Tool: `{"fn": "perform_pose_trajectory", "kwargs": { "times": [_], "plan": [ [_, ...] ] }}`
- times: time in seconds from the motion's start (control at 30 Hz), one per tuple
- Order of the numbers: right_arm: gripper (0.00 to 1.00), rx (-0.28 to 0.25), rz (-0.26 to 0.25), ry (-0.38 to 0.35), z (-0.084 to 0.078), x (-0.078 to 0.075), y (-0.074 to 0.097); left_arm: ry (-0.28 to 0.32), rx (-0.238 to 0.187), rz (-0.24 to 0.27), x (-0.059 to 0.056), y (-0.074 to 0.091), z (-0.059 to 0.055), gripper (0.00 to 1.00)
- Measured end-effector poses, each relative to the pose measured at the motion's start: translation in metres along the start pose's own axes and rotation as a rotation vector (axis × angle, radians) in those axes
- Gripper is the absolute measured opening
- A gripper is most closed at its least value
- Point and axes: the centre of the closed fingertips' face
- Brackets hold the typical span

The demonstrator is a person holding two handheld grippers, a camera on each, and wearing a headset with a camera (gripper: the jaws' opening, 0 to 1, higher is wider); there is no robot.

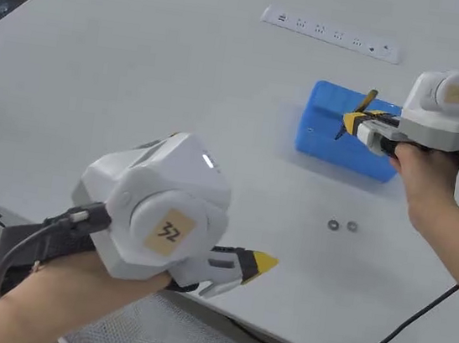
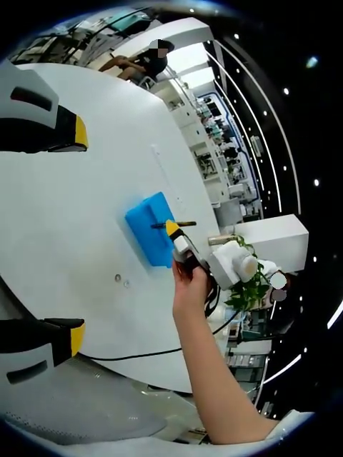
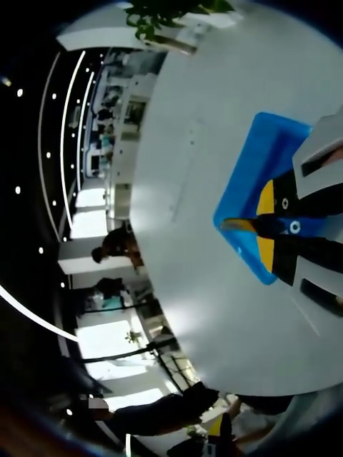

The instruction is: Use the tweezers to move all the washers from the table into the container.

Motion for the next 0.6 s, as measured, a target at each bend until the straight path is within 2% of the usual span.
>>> {"fn": "perform_pose_trajectory", "kwargs": {
  "times": [0.2,0.4,0.53,0.6],
  "plan": [
    [0.04,-0.047,0.013,0.015,0.016,0.003,0.018,-0.001,-0.004,0.005,0.001,0.000,0.001,0.99],
    [0.04,-0.102,0.026,0.007,0.030,0.012,0.047,-0.005,-0.005,0.008,0.002,0.001,0.001,0.99],
    [0.04,-0.127,0.037,0.001,0.033,0.020,0.064,-0.002,-0.007,0.013,0.003,0.002,0.001,0.99],
    [0.04,-0.132,0.040,0.004,0.031,0.024,0.067,-0.003,-0.007,0.013,0.003,0.002,0.001,0.99]
  ]
}}
Point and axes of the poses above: the centre of the closed fingertips' face, and the gripper's own axes: y roughly backward along the fingers, x roughly to its left, z roughly out of its top, and after that the axes turned 5 degrees about -y, right-handed
